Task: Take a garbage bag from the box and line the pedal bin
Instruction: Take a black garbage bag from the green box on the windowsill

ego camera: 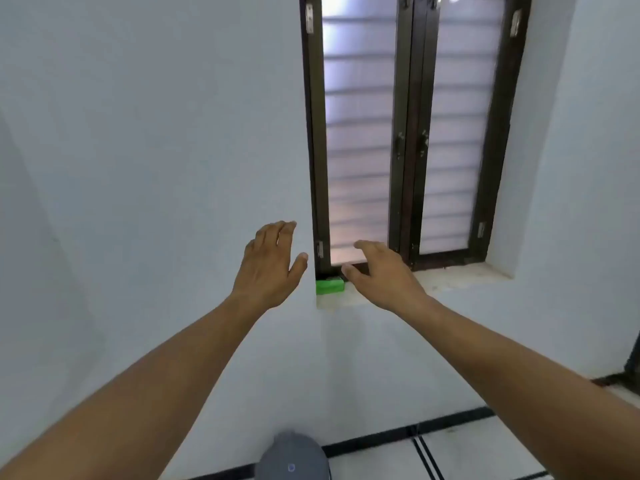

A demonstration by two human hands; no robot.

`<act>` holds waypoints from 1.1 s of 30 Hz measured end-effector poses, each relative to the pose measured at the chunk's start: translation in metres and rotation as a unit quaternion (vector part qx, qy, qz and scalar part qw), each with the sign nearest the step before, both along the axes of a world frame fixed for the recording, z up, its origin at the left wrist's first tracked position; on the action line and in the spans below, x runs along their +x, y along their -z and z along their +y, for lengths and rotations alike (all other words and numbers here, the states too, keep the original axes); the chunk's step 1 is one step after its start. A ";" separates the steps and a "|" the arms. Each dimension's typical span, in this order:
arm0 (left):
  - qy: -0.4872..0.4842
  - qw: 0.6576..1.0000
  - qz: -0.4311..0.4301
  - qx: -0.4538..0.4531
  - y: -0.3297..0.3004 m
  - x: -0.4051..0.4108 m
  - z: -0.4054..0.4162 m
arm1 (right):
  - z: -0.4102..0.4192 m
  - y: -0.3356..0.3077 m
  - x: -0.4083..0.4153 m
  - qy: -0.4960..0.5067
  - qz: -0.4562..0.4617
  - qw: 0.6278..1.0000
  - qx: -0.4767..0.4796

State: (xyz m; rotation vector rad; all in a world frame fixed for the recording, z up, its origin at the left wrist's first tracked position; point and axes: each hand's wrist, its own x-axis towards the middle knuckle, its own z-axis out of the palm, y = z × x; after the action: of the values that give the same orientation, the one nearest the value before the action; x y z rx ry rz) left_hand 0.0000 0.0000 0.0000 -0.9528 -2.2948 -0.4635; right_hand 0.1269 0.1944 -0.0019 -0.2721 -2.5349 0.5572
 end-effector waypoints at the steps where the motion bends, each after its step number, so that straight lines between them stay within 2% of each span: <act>1: 0.004 0.999 -0.030 -0.017 0.015 -0.014 0.020 | 0.016 0.012 -0.015 -0.001 -0.018 1.000 -0.005; 6: -0.007 0.978 -0.182 -0.104 0.076 -0.087 0.112 | 0.097 0.077 -0.098 0.008 -0.134 0.991 -0.021; 16: 0.016 0.911 -0.359 -0.201 0.160 -0.256 0.258 | 0.202 0.176 -0.266 0.032 -0.240 0.964 -0.112; 21: -0.027 0.887 -0.374 -0.269 0.202 -0.343 0.309 | 0.225 0.215 -0.338 0.046 -0.275 0.952 -0.129; 28: -0.155 0.856 -0.331 -0.365 0.258 -0.413 0.342 | 0.248 0.235 -0.414 0.063 -0.273 0.944 -0.174; 33: -0.184 0.870 -0.265 -0.373 0.277 -0.435 0.347 | 0.266 0.243 -0.453 0.066 -0.262 0.948 -0.166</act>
State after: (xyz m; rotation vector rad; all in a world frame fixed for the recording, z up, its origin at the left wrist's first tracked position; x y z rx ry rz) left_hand -0.4353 0.3472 -0.2771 -0.7220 -3.1687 0.4323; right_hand -0.3260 0.4608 -0.2444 -0.8000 -2.8803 0.9658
